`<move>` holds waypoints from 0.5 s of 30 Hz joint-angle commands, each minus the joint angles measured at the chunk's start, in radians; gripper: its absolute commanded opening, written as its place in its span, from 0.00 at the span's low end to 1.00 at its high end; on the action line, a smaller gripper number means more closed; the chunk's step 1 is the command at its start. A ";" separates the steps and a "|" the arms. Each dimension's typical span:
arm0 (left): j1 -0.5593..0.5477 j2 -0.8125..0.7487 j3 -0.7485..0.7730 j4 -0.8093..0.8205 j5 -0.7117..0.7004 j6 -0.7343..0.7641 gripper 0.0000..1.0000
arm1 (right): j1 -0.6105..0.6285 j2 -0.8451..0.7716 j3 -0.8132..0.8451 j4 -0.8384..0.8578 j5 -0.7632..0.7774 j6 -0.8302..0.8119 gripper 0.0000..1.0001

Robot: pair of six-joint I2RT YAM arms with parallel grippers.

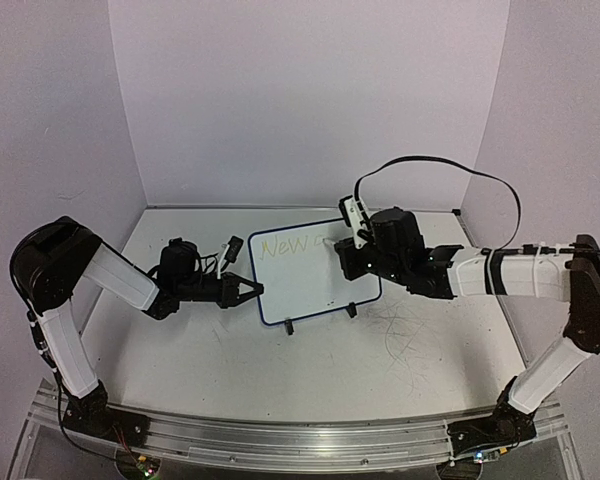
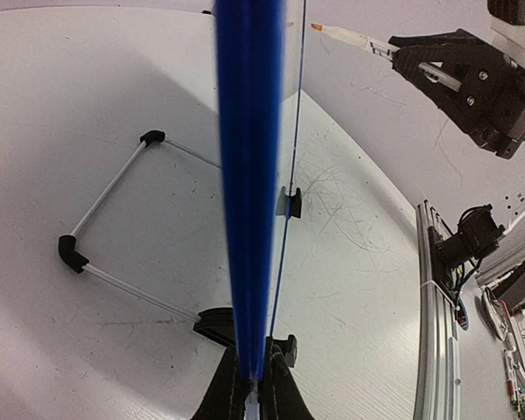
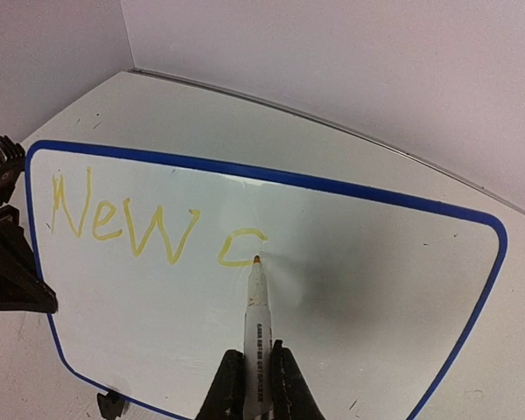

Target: Write a sentence on the whiteboard

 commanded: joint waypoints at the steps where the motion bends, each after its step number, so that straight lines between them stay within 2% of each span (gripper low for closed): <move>1: 0.005 -0.012 0.032 -0.039 -0.042 0.029 0.00 | -0.023 -0.068 -0.010 0.065 -0.030 0.002 0.00; 15: 0.005 -0.011 0.030 -0.043 -0.044 0.033 0.00 | -0.034 0.006 0.063 0.065 -0.013 -0.003 0.00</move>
